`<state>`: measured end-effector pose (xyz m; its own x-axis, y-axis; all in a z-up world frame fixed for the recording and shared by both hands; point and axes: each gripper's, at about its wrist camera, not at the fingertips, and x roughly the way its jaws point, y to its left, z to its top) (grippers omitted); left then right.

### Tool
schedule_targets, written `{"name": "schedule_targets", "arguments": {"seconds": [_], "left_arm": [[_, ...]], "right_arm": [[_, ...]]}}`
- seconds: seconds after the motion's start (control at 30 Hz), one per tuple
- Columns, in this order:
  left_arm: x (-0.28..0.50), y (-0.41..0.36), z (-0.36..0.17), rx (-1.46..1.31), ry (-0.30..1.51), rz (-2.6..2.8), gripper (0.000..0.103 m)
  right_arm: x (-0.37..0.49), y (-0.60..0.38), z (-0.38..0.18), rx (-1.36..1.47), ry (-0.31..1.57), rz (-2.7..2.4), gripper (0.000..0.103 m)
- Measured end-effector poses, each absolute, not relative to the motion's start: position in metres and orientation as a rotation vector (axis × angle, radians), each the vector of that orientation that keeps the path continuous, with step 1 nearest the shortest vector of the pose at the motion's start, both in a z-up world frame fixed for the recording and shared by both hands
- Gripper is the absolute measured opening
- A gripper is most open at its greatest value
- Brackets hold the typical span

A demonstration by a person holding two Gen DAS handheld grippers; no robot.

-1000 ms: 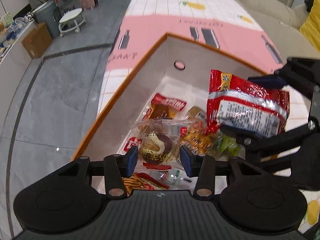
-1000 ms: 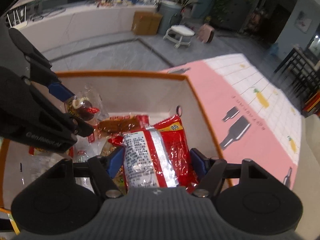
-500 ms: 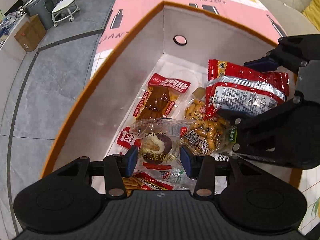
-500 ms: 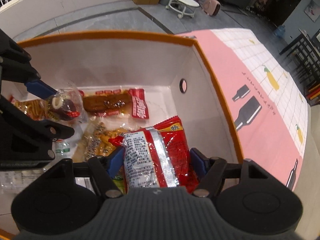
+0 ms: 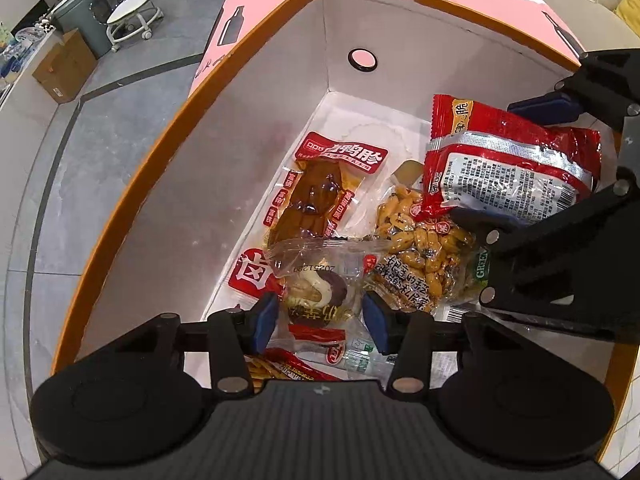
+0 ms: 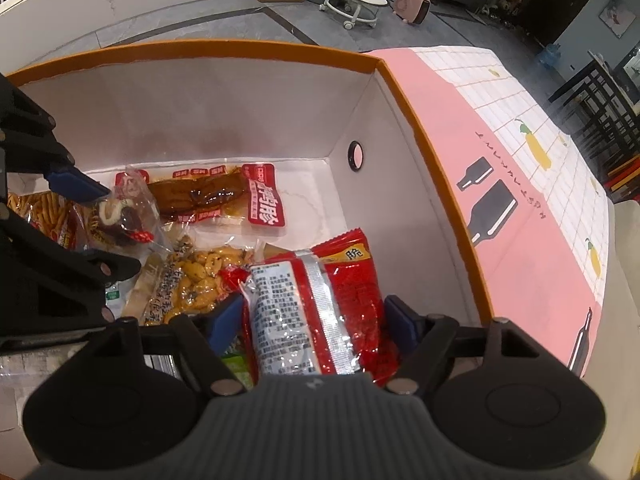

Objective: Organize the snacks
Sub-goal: 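Lower both snacks into the box and open both grippers, then move both tools back from the box toward the remaining snacks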

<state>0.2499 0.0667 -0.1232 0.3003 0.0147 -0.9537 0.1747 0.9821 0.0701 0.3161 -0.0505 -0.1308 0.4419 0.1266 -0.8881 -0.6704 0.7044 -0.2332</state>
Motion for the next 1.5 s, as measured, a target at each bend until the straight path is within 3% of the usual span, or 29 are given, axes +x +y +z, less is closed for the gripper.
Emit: {"name": "schedule_targets", "arguments": {"seconds": [0.43, 1.13, 1.5], "left_arm": [[0.235, 0.067, -0.112, 0.164, 1.220, -0.064, 0.071], [0.168, 0.027, -0.043, 0.105, 0.887, -0.056, 0.071], [0.127, -0.030, -0.043, 0.146, 0.786, -0.131, 0.070]], "right_arm": [[0.304, -0.055, -0.111, -0.590, 0.940, 0.507, 0.083], [0.224, -0.138, -0.035, -0.240, 0.704, 0.418, 0.086], [0.148, -0.206, -0.040, -0.177, 0.621, 0.244, 0.086]]}}
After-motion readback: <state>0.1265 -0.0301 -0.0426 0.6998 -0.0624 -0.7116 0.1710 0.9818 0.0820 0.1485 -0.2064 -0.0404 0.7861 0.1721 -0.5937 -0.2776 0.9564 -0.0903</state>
